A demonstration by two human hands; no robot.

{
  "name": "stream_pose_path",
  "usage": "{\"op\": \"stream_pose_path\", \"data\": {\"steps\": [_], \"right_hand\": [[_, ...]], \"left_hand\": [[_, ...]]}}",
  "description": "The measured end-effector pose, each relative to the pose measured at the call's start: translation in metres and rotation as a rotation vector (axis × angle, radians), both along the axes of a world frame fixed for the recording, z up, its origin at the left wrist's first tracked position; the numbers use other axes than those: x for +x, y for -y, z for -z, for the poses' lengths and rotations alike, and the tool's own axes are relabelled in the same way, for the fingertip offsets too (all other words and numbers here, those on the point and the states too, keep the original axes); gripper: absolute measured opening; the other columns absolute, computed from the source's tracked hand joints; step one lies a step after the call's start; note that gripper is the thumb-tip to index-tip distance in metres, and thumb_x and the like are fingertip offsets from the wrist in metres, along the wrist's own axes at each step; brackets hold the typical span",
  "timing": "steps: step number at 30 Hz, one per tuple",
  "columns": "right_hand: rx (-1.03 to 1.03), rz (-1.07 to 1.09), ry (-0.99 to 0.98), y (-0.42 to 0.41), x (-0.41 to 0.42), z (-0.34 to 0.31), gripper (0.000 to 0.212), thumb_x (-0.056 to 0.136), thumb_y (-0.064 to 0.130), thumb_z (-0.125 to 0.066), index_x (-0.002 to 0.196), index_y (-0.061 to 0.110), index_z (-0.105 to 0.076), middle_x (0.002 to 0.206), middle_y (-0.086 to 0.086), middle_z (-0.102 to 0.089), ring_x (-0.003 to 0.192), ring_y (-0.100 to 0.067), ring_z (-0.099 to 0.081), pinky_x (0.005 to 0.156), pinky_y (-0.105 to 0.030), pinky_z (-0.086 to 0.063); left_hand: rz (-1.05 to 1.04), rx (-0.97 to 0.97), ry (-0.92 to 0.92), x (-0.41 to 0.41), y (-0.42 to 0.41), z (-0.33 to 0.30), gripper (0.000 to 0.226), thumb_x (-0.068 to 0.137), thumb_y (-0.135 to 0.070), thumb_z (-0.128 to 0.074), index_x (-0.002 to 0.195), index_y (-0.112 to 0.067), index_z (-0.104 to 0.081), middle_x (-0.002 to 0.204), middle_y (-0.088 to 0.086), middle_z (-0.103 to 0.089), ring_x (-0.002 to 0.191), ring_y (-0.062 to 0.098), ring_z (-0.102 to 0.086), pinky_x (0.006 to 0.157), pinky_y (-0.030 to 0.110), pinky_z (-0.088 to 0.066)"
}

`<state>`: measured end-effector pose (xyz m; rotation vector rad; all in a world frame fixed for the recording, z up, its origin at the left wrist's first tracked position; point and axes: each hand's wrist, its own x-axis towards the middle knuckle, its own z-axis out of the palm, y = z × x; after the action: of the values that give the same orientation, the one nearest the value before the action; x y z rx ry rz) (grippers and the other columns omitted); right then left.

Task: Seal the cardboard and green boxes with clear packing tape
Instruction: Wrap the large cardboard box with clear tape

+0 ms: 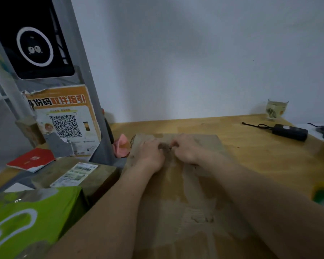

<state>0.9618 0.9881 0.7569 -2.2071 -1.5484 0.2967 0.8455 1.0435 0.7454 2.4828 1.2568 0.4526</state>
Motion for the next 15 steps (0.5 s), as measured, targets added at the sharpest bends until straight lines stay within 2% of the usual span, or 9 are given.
{"op": "stream_pose_path", "data": {"steps": [2, 4, 7, 9, 10, 11, 12, 13, 15], "right_hand": [[0.010, -0.006, 0.050, -0.008, 0.001, 0.003, 0.032, 0.099, 0.014, -0.039, 0.106, 0.004, -0.068, 0.123, -0.015, -0.057, 0.121, -0.031, -0.046, 0.095, -0.030, -0.036], [-0.040, -0.026, 0.168, -0.014, 0.001, 0.005, 0.036, 0.102, 0.021, -0.036, 0.115, 0.005, -0.065, 0.130, -0.016, -0.052, 0.125, -0.032, -0.044, 0.101, -0.033, -0.034], [-0.194, -0.059, 0.240, -0.020, 0.000, 0.007, 0.045, 0.104, 0.027, -0.029, 0.135, 0.003, -0.051, 0.152, -0.018, -0.030, 0.140, -0.031, -0.026, 0.113, -0.034, -0.020], [-0.232, -0.070, 0.181, -0.023, 0.003, 0.006, 0.046, 0.105, 0.028, -0.030, 0.139, 0.003, -0.048, 0.158, -0.015, -0.018, 0.145, -0.029, -0.016, 0.115, -0.033, -0.015], [-0.215, -0.065, 0.117, -0.023, 0.006, 0.005, 0.044, 0.104, 0.028, -0.033, 0.134, 0.002, -0.052, 0.159, -0.013, -0.019, 0.145, -0.029, -0.016, 0.115, -0.031, -0.017], [-0.191, -0.053, 0.042, -0.023, 0.008, 0.004, 0.039, 0.103, 0.026, -0.036, 0.122, 0.001, -0.060, 0.157, -0.012, -0.023, 0.145, -0.028, -0.019, 0.113, -0.030, -0.020], [-0.165, -0.033, -0.035, -0.022, 0.010, 0.003, 0.033, 0.102, 0.022, -0.039, 0.101, 0.003, -0.066, 0.153, -0.012, -0.031, 0.143, -0.028, -0.024, 0.110, -0.028, -0.025], [-0.125, -0.019, -0.102, -0.021, 0.012, 0.004, 0.030, 0.100, 0.018, -0.043, 0.080, 0.008, -0.062, 0.147, -0.014, -0.039, 0.140, -0.028, -0.030, 0.105, -0.027, -0.030], [-0.024, 0.005, -0.223, -0.019, 0.013, 0.006, 0.030, 0.096, 0.010, -0.052, 0.066, 0.012, -0.053, 0.134, -0.014, -0.055, 0.133, -0.025, -0.043, 0.093, -0.021, -0.037]], "left_hand": [[-0.020, -0.015, 0.034, -0.004, -0.001, 0.001, 0.037, 0.099, -0.018, -0.046, 0.134, -0.024, -0.056, 0.141, 0.000, -0.050, 0.131, 0.022, -0.042, 0.109, 0.036, -0.034], [-0.007, -0.002, 0.033, -0.003, -0.002, 0.001, 0.037, 0.100, -0.019, -0.046, 0.136, -0.023, -0.054, 0.142, 0.001, -0.049, 0.132, 0.022, -0.041, 0.110, 0.036, -0.033], [-0.026, 0.023, 0.011, 0.003, -0.002, 0.006, 0.036, 0.100, -0.020, -0.044, 0.134, -0.020, -0.054, 0.140, 0.002, -0.050, 0.130, 0.022, -0.042, 0.110, 0.036, -0.034], [-0.043, 0.041, -0.004, 0.005, 0.000, 0.007, 0.036, 0.100, -0.021, -0.044, 0.134, -0.019, -0.054, 0.139, 0.003, -0.050, 0.130, 0.023, -0.041, 0.111, 0.039, -0.034], [-0.048, 0.052, -0.012, 0.006, 0.001, 0.007, 0.036, 0.100, -0.022, -0.044, 0.134, -0.018, -0.053, 0.140, 0.003, -0.049, 0.131, 0.022, -0.041, 0.112, 0.040, -0.033], [-0.050, 0.067, -0.019, 0.007, 0.002, 0.008, 0.037, 0.099, -0.022, -0.045, 0.135, -0.018, -0.053, 0.140, 0.003, -0.049, 0.131, 0.022, -0.041, 0.112, 0.040, -0.033], [-0.052, 0.078, -0.025, 0.007, 0.002, 0.008, 0.037, 0.099, -0.022, -0.045, 0.135, -0.018, -0.053, 0.140, 0.003, -0.048, 0.132, 0.022, -0.040, 0.112, 0.040, -0.033], [-0.052, 0.086, -0.028, 0.007, 0.002, 0.008, 0.036, 0.099, -0.022, -0.045, 0.135, -0.018, -0.053, 0.140, 0.003, -0.048, 0.131, 0.022, -0.040, 0.112, 0.041, -0.033], [-0.054, 0.101, -0.027, 0.007, 0.001, 0.009, 0.035, 0.100, -0.022, -0.043, 0.133, -0.019, -0.054, 0.139, 0.003, -0.049, 0.130, 0.022, -0.041, 0.111, 0.040, -0.034]]}}
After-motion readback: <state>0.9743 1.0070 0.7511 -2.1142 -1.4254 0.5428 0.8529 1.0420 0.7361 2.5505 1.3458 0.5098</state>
